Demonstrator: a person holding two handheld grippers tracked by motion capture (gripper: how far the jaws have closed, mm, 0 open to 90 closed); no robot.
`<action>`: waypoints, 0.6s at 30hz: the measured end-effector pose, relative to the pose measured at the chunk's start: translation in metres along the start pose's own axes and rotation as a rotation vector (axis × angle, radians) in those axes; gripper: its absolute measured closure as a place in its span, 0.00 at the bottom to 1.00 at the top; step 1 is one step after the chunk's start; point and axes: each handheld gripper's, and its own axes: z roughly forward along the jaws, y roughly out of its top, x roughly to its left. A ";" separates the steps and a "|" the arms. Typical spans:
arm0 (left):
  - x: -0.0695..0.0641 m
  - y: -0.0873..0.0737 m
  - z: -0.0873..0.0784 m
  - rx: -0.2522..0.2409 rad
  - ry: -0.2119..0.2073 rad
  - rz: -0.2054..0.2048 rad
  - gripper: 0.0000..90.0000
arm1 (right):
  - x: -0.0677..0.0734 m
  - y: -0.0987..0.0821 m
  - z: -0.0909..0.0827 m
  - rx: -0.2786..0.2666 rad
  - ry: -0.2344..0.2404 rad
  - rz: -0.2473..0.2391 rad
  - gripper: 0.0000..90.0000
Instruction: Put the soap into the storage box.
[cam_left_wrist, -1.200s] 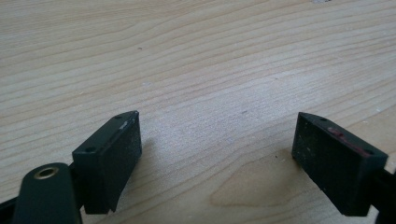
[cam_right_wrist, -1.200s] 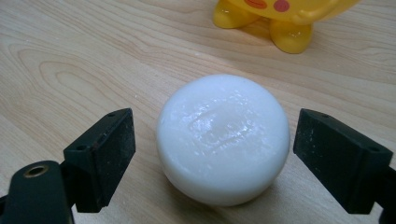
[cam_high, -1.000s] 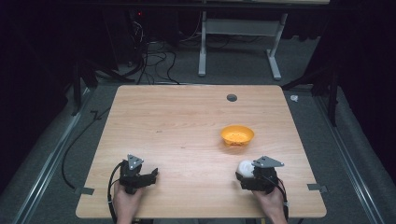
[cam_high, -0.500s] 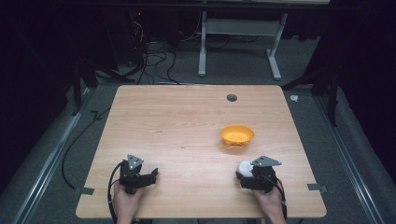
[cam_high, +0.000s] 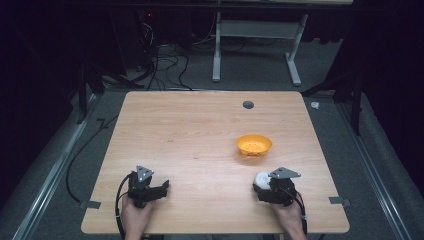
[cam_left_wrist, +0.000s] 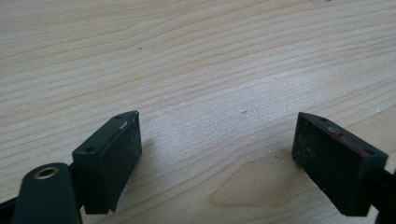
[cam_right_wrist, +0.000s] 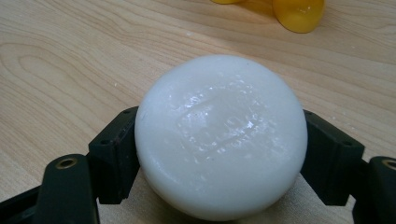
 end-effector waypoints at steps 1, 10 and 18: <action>0.000 0.000 0.000 0.000 -0.001 0.000 0.18 | 0.000 0.001 0.000 0.002 0.000 0.002 0.27; 0.000 0.000 0.000 0.000 0.000 0.000 0.18 | -0.004 0.003 -0.003 0.001 0.025 0.014 0.27; 0.000 0.000 0.000 0.000 -0.001 0.000 0.18 | -0.005 0.008 -0.012 -0.031 0.052 0.032 0.27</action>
